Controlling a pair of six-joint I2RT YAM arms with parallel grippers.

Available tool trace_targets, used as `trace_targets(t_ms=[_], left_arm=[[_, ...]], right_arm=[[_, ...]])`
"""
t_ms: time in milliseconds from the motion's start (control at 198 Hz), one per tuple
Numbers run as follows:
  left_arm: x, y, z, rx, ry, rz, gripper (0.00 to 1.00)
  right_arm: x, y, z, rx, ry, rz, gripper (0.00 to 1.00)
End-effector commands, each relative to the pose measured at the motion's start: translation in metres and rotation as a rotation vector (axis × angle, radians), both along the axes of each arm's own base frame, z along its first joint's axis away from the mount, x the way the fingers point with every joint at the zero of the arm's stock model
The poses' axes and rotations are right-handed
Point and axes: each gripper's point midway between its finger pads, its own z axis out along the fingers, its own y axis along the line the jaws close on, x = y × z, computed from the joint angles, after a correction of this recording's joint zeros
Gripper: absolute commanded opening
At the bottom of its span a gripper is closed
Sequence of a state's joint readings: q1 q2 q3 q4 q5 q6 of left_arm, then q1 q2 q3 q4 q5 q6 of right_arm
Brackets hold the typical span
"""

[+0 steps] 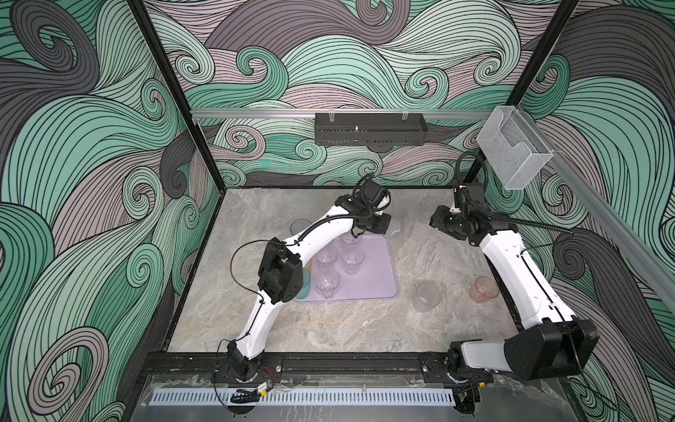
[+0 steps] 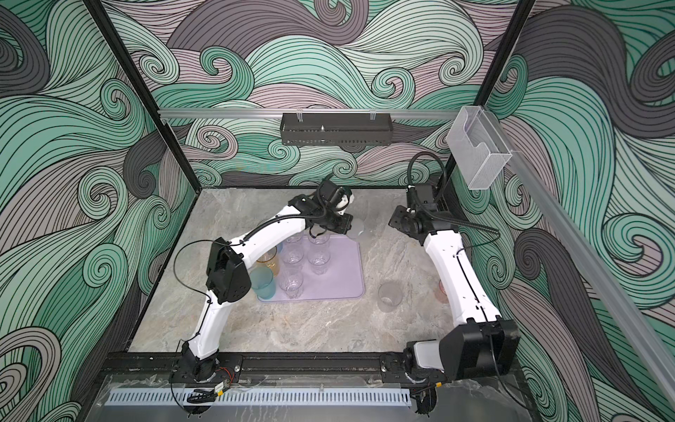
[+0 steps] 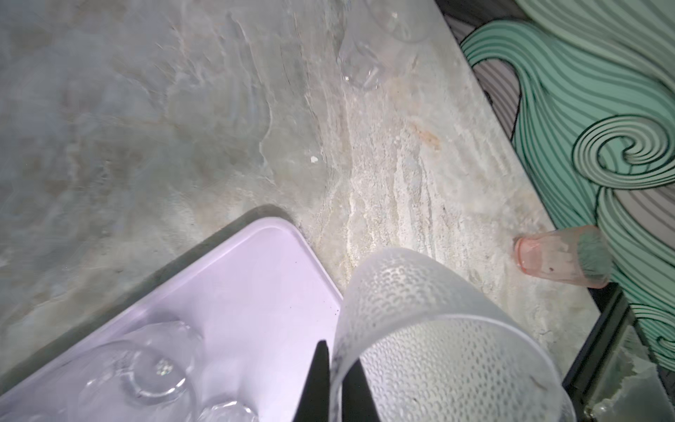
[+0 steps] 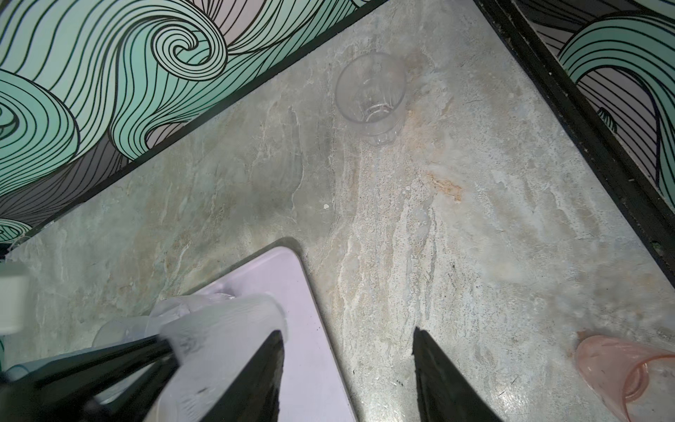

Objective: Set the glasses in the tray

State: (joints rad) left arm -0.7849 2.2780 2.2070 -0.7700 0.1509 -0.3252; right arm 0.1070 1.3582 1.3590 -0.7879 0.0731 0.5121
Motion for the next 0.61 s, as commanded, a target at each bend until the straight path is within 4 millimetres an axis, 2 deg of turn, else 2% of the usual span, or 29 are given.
trace_targets(t_ms=[0, 162, 601], left_arm=[[-0.009, -0.019, -0.007, 0.053, -0.024, -0.038, 0.00], [-0.024, -0.036, -0.031, 0.142, -0.051, -0.107, 0.00], [-0.041, -0.047, -0.072, 0.229, -0.039, -0.160, 0.00]], right_arm=[[0.000, -0.005, -0.019, -0.022, 0.048, -0.016, 0.57], [0.003, -0.006, -0.029, -0.028, 0.068, -0.014, 0.57], [0.009, -0.005, -0.045, -0.013, 0.086, -0.014, 0.57]])
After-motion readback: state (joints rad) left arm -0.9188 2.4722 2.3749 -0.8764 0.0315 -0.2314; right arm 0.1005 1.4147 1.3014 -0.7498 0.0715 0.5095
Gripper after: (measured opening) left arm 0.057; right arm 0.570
